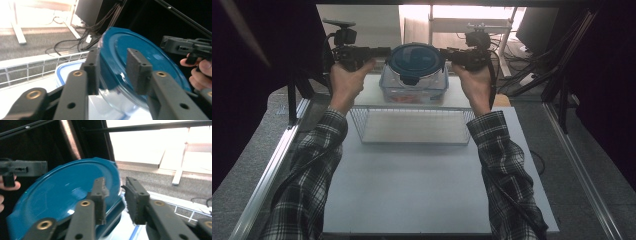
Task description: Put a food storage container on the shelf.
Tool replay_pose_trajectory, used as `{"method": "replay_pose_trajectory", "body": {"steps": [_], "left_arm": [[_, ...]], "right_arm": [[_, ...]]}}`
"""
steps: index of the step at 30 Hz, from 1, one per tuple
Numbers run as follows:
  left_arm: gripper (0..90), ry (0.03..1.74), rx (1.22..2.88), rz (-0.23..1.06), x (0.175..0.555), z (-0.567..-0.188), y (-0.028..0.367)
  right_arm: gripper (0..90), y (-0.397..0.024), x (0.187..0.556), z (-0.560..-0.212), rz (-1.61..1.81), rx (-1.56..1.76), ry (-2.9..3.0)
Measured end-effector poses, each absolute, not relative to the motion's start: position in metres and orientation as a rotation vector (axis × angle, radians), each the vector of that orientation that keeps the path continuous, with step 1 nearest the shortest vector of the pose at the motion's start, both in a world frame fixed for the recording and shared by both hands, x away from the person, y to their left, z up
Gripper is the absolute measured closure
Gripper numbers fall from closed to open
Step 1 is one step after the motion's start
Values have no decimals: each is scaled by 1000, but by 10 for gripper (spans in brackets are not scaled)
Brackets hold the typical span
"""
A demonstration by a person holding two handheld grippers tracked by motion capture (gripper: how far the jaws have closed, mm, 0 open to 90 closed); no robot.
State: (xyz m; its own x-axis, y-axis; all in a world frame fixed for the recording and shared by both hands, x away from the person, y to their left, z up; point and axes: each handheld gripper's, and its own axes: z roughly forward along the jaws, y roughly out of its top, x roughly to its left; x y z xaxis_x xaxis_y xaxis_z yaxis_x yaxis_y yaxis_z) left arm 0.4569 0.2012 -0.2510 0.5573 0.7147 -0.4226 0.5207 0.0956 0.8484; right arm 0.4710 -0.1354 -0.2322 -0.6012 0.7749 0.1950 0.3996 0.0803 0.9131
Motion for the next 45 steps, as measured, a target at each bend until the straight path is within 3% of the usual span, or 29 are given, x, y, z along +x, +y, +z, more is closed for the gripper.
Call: {"method": "replay_pose_trajectory", "body": {"steps": [5, 8, 16, 30, 35, 45], "left_arm": [[827, 1043, 1621, 270, 425, -260, 209], [876, 1024, 1677, 284, 416, -270, 208], [882, 1022, 1717, 266, 425, -279, 192], [869, 1049, 1730, 296, 434, -277, 182], [771, 1028, 1715, 286, 430, -281, 186], [486, 965, 1763, 336, 415, -292, 188]], "right_arm": [[842, -143, 445, -230, 1502, 1099, 2090], [887, -144, 432, -237, 1448, 1062, 2128], [890, -131, 438, -259, 1373, 1057, 2232], [888, -131, 459, -265, 1381, 1123, 2197], [843, -134, 456, -267, 1407, 1082, 2195], [653, -139, 443, -273, 1441, 1018, 2224]]}}
